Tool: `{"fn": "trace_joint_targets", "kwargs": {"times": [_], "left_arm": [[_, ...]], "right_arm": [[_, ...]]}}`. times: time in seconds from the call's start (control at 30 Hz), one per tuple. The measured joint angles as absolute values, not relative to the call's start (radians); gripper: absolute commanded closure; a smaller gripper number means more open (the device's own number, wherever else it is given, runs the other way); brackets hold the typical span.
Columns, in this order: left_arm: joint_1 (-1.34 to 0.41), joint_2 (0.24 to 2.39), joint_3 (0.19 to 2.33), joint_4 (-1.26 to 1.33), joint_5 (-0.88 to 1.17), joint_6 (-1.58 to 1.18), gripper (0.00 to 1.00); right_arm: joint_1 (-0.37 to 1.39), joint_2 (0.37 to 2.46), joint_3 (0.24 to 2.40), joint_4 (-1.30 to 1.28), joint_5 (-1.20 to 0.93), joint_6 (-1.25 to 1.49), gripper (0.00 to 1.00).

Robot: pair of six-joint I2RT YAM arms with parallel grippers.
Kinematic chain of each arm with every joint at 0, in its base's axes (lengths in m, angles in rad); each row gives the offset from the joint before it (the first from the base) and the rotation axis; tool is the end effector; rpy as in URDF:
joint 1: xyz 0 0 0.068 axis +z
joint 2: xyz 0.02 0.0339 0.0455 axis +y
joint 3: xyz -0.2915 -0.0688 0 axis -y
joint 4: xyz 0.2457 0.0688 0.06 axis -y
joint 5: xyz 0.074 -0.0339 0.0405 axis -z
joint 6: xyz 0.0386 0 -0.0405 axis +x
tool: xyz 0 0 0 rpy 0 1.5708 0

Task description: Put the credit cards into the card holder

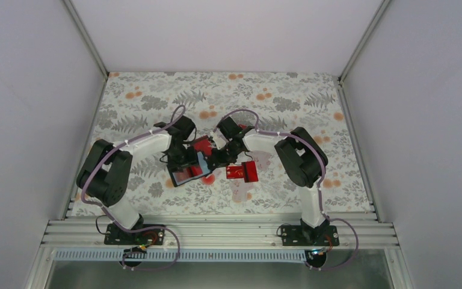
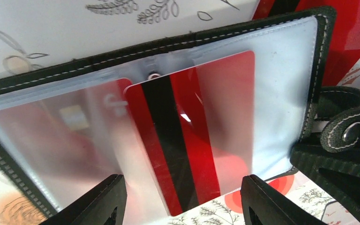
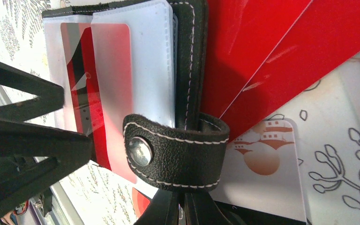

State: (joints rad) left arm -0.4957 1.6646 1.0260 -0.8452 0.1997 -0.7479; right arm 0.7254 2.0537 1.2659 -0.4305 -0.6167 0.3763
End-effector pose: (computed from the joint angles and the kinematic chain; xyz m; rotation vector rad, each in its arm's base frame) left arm 0.2515 -0.1447 0.1940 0.3738 -3.0556 0.3287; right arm 0.2902 0.2871 0.1408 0.6705 -2.8478 -1.0650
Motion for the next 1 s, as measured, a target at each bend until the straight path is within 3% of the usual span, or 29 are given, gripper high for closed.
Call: {"fn": "trace_joint_targets", "kwargs": {"times": [1.0], "left_arm": [[-0.495, 1.701, 0.977, -0.662, 0.329, -0.746, 0.44]], "right_arm": [[0.727, 2.048, 1.256, -0.417, -0.614, 0.392, 0.96]]}}
